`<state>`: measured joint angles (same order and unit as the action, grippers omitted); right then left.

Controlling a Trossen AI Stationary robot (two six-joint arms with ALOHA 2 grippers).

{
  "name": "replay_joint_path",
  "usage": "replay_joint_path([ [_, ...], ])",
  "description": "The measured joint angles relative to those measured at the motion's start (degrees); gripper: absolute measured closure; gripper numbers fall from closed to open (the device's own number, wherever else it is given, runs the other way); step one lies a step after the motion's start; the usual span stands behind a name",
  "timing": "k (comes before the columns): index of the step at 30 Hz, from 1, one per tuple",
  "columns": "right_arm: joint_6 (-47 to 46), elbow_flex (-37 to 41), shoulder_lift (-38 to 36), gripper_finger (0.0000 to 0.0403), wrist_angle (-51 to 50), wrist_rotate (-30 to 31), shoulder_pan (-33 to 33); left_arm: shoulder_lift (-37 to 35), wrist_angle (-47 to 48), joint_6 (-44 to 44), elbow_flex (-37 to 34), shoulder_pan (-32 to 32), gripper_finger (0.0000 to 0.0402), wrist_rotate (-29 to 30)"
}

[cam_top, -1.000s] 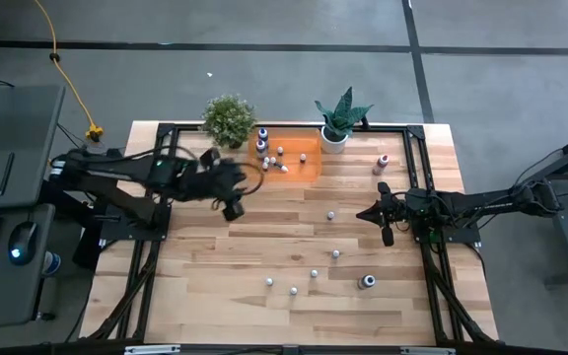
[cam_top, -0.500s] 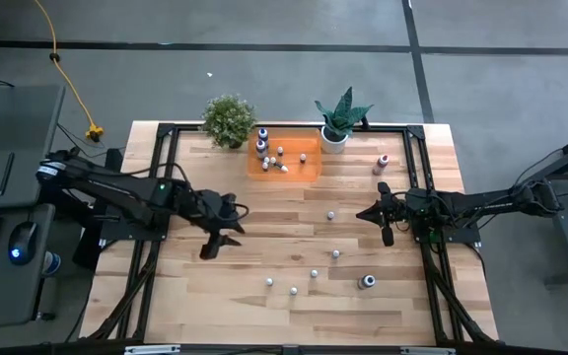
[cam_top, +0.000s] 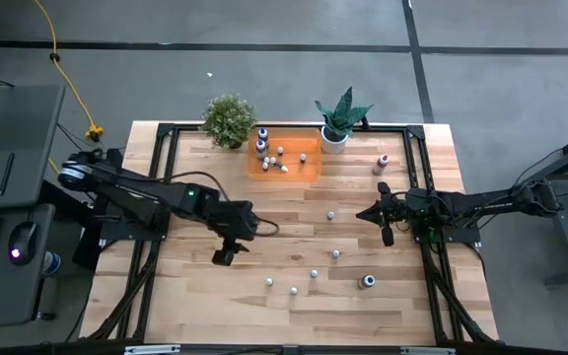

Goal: Pick & Place food coloring
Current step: Put the small blue bottle into the bin

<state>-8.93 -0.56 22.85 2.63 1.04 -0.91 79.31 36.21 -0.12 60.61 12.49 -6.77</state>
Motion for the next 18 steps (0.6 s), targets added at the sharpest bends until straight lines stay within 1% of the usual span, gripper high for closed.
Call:
replay_joint_path([
  [4,0.0,0.0,0.0,0.0402,0.0,0.0,0.0,6.0,5.7,1.5,5.8,1.7,0.0234,2.7],
  [9,0.0,0.0,0.0,0.0402,0.0,0.0,0.0,11.2,6.7,3.2,10.9,5.2,0.0234,2.8],
  [13,0.0,0.0,-0.1,0.0402,-0.3,0.0,0.0,13.4,6.0,6.3,12.2,8.3,0.0234,4.9],
  [18,0.0,0.0,0.0,0.0402,0.1,0.0,0.0,15.9,5.4,11.2,12.2,11.7,0.0234,7.8],
])
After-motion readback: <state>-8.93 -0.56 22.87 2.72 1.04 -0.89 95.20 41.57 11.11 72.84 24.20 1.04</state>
